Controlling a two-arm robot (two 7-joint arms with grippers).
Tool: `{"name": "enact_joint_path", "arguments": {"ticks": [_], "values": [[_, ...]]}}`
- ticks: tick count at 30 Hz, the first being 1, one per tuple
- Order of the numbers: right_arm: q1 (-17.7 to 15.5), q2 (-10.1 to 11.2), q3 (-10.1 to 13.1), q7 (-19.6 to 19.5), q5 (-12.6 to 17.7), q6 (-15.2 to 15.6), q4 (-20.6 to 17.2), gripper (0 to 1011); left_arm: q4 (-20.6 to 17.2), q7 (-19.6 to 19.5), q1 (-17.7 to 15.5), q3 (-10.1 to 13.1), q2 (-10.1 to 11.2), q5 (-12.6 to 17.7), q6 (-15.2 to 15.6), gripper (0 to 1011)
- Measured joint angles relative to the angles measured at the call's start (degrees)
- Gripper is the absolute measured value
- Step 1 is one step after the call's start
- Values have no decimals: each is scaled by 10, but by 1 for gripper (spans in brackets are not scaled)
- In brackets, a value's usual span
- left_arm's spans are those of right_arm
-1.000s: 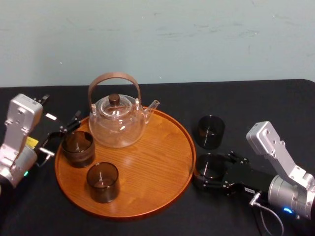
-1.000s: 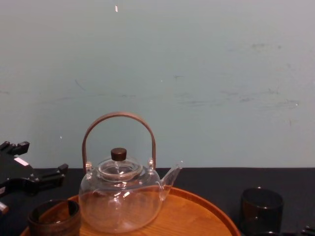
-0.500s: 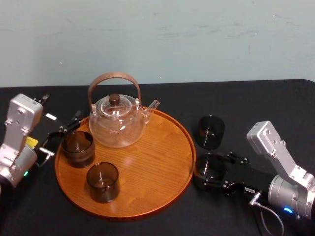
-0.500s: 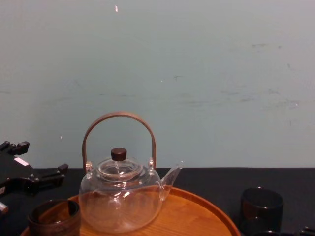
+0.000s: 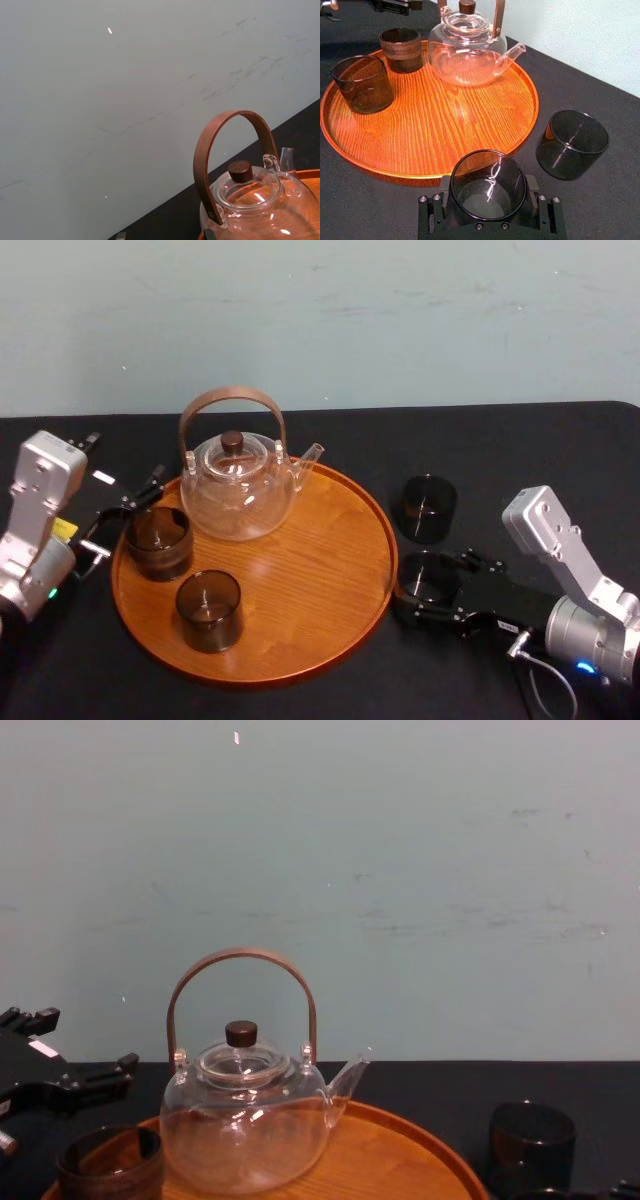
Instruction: Pick up the glass from the table and place it on the tray.
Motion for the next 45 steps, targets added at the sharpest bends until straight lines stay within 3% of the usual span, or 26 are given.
{"name": "enact_joint_path", "arguments": {"ticks": [17, 23, 30, 45], "values": [[-8, 31, 33, 18, 39, -15, -43, 903, 0, 0, 0, 0, 0, 0, 0, 1001], [1, 36, 34, 21, 47, -20, -51, 903, 0, 0, 0, 0, 0, 0, 0, 1001], [23, 33, 18, 26, 46, -24, -50, 903, 0, 0, 0, 0, 0, 0, 0, 1001], [77, 9, -42, 47, 26, -26, -23, 903, 0, 0, 0, 0, 0, 0, 0, 1002]]}}
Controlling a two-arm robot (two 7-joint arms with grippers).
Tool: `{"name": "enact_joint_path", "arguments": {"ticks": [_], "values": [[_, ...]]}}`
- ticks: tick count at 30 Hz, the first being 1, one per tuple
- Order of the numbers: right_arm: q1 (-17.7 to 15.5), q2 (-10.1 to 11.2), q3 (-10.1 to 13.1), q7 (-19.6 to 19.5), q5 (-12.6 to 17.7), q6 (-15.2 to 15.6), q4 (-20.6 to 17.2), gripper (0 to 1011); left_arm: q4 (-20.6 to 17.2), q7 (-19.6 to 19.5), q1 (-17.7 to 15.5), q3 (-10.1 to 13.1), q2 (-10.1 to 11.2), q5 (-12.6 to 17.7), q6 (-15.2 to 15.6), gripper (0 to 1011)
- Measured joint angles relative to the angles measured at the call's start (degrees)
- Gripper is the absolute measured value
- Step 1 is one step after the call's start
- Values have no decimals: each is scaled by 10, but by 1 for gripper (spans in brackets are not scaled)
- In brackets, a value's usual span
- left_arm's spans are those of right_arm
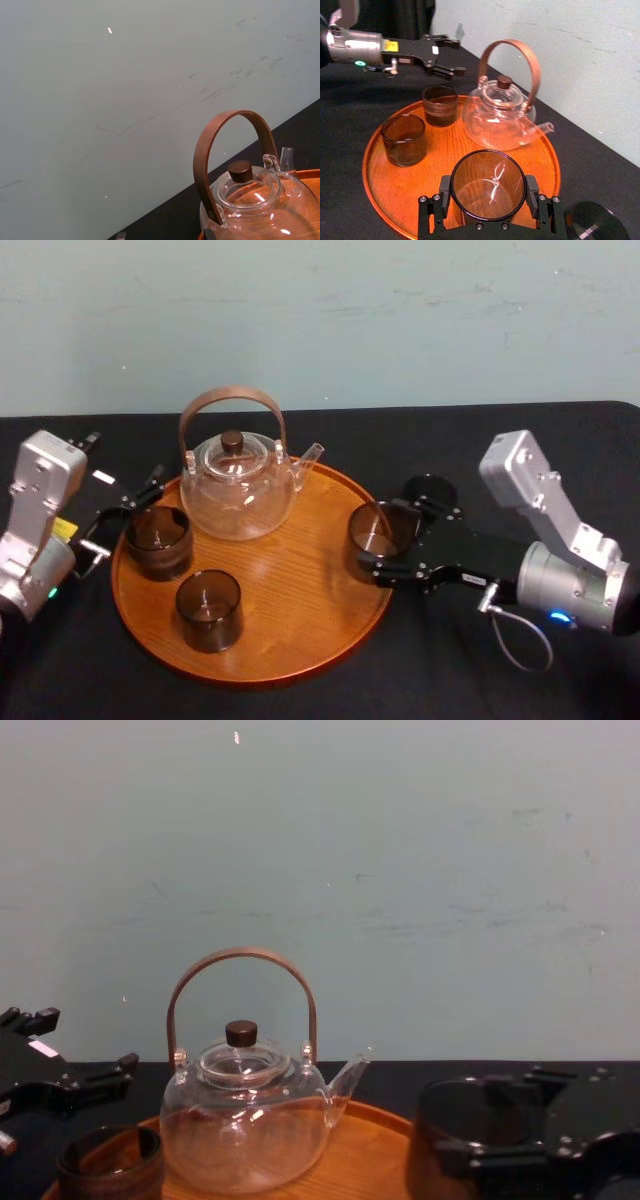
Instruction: Pick up the glass from the table and place it on the tray.
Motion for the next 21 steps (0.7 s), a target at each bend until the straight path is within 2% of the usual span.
{"name": "enact_joint_path", "arguments": {"ticks": [7, 21], "values": [[22, -16, -30, 9, -8, -3, 14, 903, 0, 0, 0, 0, 0, 0, 0, 1001], [51, -43, -71, 23, -21, -8, 44, 903, 0, 0, 0, 0, 0, 0, 0, 1001]]}}
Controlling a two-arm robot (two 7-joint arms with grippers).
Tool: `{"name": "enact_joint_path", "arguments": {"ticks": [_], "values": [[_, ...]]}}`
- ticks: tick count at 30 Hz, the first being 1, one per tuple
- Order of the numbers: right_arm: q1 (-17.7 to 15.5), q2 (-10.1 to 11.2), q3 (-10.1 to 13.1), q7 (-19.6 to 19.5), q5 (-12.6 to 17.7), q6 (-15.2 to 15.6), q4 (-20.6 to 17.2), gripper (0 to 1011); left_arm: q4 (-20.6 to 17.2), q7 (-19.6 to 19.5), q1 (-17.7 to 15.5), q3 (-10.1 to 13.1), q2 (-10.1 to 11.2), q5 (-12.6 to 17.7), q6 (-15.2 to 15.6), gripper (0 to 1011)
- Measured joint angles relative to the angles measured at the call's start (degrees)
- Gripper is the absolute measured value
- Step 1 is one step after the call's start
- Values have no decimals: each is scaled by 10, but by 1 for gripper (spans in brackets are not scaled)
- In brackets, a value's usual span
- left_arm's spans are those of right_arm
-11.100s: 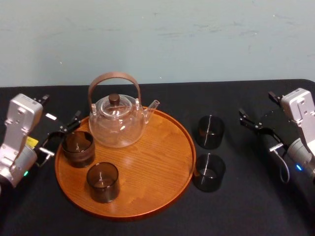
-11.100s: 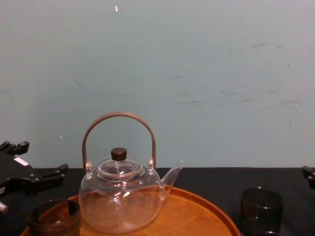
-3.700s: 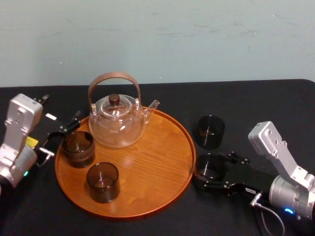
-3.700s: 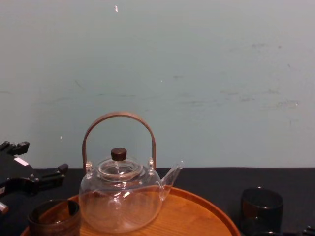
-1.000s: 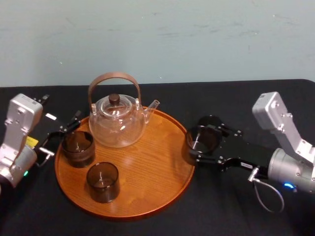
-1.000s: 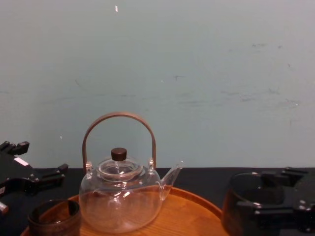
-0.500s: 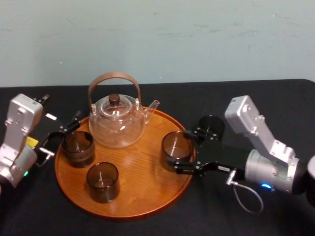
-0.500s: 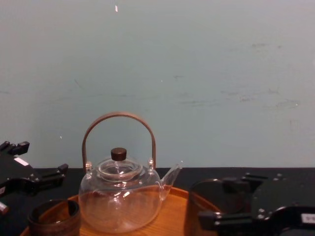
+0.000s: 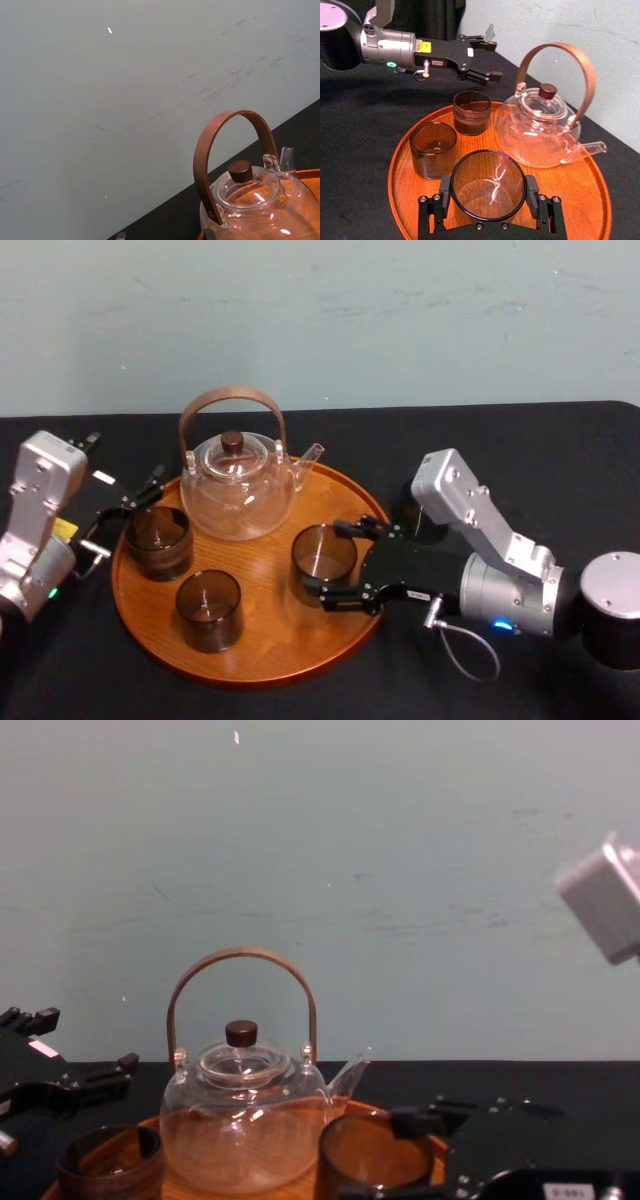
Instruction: Pick up the glass from the table and place it on the tray.
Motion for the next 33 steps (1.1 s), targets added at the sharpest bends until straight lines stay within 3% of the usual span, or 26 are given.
{"name": "enact_joint_path", "arguments": {"ticks": [15, 33], "values": [[14, -14, -23, 12, 1, -3, 32, 903, 0, 0, 0, 0, 0, 0, 0, 1001], [19, -19, -34, 17, 5, -6, 58, 903, 0, 0, 0, 0, 0, 0, 0, 1001]]}}
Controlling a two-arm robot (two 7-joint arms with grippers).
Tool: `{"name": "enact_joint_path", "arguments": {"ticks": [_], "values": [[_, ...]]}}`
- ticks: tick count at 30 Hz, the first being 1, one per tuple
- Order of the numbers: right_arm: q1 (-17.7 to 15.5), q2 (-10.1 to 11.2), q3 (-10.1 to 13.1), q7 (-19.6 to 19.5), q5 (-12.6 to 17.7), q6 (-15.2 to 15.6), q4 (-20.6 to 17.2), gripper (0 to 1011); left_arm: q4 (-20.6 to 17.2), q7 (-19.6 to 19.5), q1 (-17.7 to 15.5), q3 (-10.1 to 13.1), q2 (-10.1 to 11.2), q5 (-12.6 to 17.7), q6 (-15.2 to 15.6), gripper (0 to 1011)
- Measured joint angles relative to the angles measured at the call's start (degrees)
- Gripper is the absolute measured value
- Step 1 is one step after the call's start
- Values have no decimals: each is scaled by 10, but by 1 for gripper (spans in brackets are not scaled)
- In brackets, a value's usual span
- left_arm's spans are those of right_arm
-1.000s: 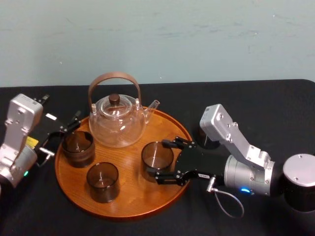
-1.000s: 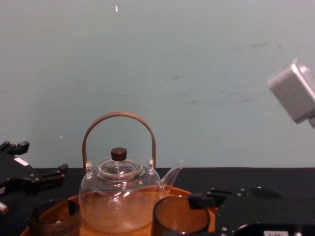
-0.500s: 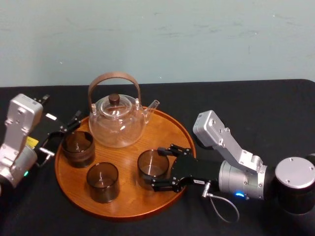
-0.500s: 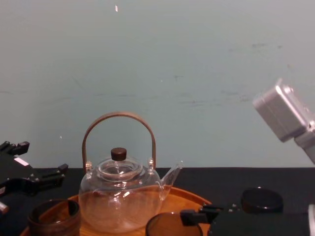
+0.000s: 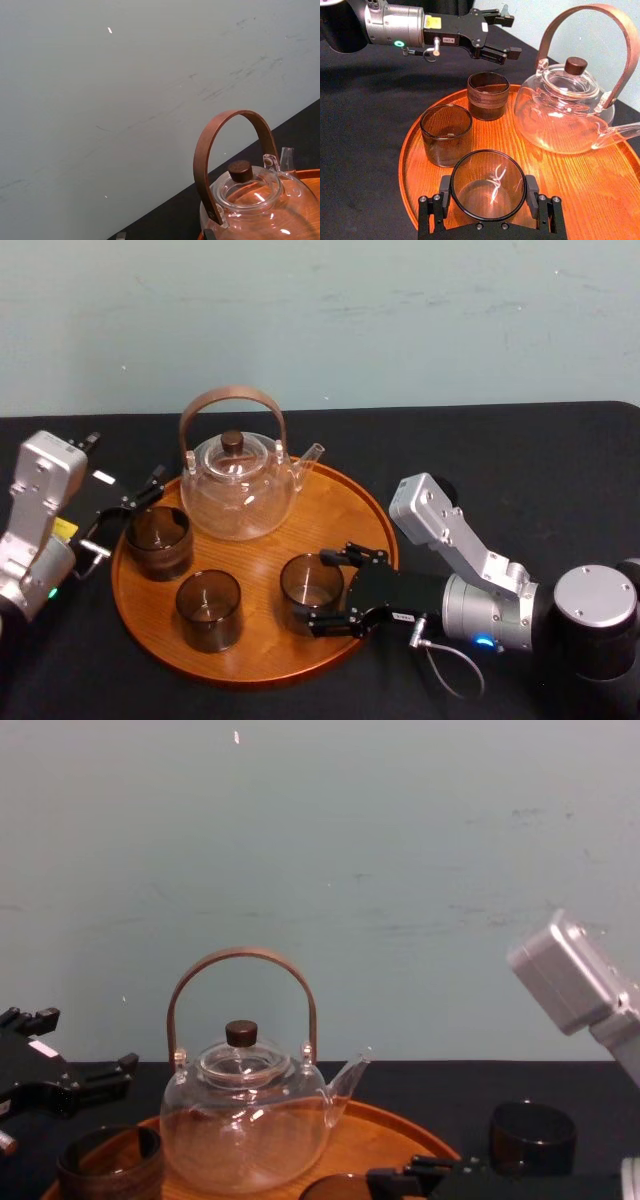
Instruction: Pick up the glass from the table and place it on the tray.
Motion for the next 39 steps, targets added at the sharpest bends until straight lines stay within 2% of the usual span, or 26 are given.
{"name": "enact_joint_path", "arguments": {"ticks": [24, 27, 29, 39], "values": [[-1, 0, -2, -6, -4, 1, 3, 903, 0, 0, 0, 0, 0, 0, 0, 1001], [-1, 0, -2, -6, -4, 1, 3, 937, 0, 0, 0, 0, 0, 0, 0, 1001], [-1, 0, -2, -6, -4, 1, 3, 998, 0, 0, 0, 0, 0, 0, 0, 1001], [-1, 0, -1, -6, -3, 2, 3, 1002, 0, 0, 0, 0, 0, 0, 0, 1001]]}}
